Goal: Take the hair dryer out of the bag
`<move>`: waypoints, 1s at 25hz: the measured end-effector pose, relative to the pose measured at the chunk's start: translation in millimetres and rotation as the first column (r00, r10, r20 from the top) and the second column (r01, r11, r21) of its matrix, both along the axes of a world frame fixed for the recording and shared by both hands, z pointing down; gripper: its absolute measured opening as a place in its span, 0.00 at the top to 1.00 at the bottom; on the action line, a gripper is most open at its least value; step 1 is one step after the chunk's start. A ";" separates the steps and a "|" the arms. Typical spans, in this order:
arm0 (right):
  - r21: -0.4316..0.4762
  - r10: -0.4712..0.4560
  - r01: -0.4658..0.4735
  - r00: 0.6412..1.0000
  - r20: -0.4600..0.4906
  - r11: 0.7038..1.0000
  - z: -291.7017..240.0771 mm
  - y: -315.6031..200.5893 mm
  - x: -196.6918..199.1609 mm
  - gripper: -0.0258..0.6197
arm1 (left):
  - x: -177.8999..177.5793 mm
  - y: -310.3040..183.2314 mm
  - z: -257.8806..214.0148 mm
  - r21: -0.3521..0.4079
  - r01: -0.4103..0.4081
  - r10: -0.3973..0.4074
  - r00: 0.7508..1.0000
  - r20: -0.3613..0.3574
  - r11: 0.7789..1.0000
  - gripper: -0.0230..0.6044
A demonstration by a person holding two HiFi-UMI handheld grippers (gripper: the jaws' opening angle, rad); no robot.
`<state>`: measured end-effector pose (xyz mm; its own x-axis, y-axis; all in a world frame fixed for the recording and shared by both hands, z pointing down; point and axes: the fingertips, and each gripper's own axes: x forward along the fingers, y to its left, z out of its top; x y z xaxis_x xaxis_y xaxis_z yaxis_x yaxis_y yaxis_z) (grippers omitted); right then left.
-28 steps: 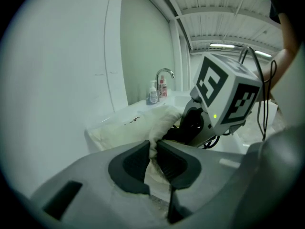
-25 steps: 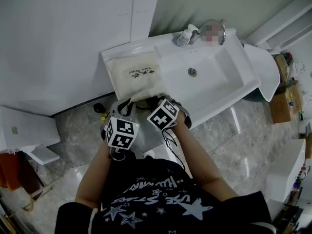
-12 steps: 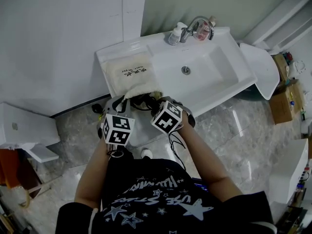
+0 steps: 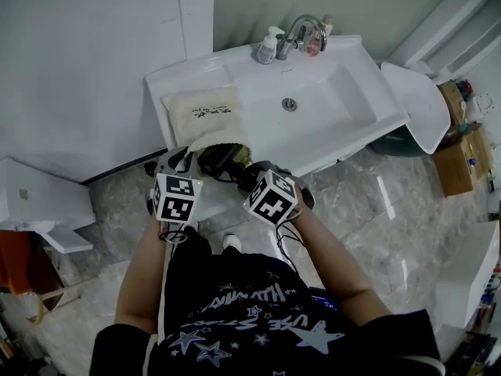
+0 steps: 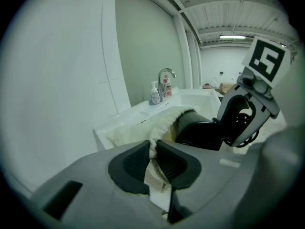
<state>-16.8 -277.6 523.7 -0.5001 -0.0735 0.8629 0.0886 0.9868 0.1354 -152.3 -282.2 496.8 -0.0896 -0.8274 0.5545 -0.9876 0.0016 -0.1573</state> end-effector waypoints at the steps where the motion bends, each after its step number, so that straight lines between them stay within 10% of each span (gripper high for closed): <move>1: -0.002 -0.012 0.012 1.000 0.011 1.000 -1.0 3.1 4.8 0.67 | 2.9 2.0 0.2 -0.003 0.000 0.000 1.000 0.002 1.000 0.88; 14: -0.122 -0.092 0.115 0.980 0.177 0.986 -10.8 45.5 41.1 0.67 | 12.4 7.5 17.3 -0.042 0.024 -0.023 0.999 0.022 0.999 0.88; 25: -0.237 0.138 -0.061 0.936 0.325 0.970 -42.5 51.1 50.6 0.67 | 12.3 13.9 23.0 -0.027 -0.018 0.017 1.000 -0.026 0.999 0.85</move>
